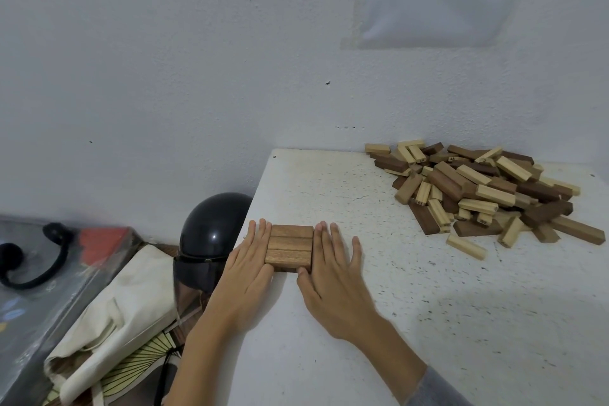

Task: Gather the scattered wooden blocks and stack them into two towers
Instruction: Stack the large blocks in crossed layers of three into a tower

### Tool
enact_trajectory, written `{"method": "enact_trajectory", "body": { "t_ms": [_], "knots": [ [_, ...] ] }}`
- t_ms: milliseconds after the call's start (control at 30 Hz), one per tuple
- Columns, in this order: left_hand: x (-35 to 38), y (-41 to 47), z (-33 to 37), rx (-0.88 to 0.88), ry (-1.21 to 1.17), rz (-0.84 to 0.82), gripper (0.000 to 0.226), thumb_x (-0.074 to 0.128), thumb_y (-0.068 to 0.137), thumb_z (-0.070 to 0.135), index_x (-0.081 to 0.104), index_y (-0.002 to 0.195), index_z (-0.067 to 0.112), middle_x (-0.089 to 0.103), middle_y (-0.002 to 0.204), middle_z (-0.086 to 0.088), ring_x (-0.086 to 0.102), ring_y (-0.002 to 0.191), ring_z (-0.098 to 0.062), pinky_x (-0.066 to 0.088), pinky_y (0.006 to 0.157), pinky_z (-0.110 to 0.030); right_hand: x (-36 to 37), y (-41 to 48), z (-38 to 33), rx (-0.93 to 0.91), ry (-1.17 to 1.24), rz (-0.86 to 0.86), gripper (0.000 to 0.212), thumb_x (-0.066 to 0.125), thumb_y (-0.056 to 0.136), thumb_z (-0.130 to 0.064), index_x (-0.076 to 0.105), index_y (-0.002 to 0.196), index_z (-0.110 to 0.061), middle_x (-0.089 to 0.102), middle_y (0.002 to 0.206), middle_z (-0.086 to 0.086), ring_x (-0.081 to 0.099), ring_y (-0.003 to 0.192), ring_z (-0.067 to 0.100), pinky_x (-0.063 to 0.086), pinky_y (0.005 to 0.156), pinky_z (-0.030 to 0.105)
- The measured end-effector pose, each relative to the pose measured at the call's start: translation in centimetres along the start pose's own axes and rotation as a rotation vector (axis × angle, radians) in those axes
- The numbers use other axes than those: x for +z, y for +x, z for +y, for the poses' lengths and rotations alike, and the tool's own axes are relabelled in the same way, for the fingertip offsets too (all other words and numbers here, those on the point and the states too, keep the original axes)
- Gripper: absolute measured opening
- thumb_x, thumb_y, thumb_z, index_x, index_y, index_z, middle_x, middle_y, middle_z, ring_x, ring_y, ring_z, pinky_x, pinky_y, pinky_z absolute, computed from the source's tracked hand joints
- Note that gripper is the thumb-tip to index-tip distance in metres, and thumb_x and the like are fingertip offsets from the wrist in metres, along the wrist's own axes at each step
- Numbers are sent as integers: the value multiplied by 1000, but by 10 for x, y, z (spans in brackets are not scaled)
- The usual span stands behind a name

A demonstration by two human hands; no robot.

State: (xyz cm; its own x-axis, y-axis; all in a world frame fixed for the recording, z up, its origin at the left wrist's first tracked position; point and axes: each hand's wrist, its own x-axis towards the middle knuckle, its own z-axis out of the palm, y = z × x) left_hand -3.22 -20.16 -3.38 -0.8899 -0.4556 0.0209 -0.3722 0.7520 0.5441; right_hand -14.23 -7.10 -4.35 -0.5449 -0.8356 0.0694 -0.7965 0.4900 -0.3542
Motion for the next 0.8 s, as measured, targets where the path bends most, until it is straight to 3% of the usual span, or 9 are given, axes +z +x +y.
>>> {"method": "enact_trajectory", "body": {
  "t_ms": [233,333,400,533,733,800],
  "knots": [
    [-1,1,2,-16,13,-1,81,-6,74,57,-12,148,25,-14,155,19,-26,136,14,-9,113,-11,2,0,0,2,3,17,73,-7,85,-49,-16,143,-7,-6,160,13,-12,147,28,-11,116,52],
    [-2,0,3,4,18,14,86,-13,74,74,-13,145,26,-14,154,18,-24,140,7,-8,116,-15,-1,0,0,2,-3,-18,73,-12,81,-50,-22,141,-9,-12,160,12,-16,147,27,-14,115,51],
    [-2,-1,3,5,3,10,107,-25,58,90,-14,143,26,-15,153,19,-23,142,3,-10,112,-10,-4,-1,0,6,-12,-35,74,-14,79,-50,-24,140,-9,-14,160,11,-18,147,26,-16,115,50],
    [-3,-2,5,1,-11,15,110,-26,53,92,-18,141,26,-16,153,17,-24,140,4,-10,113,-12,-5,-1,-1,14,-23,-57,77,-15,77,-50,-26,139,-8,-17,160,10,-22,146,23,-15,117,49],
    [-5,-4,12,-114,-241,95,75,19,78,70,-10,143,49,-20,144,39,-15,139,12,-2,113,-18,-7,-1,3,52,119,4,90,-4,75,-60,-11,153,-16,-8,162,-1,-15,147,15,-13,119,40],
    [-2,-11,11,-61,-339,205,67,29,84,63,2,145,52,-8,146,47,-7,141,13,0,111,-9,-10,-4,5,58,226,52,88,2,76,-63,-1,154,-22,0,162,-7,-9,147,10,-8,120,37]
  ]
}}
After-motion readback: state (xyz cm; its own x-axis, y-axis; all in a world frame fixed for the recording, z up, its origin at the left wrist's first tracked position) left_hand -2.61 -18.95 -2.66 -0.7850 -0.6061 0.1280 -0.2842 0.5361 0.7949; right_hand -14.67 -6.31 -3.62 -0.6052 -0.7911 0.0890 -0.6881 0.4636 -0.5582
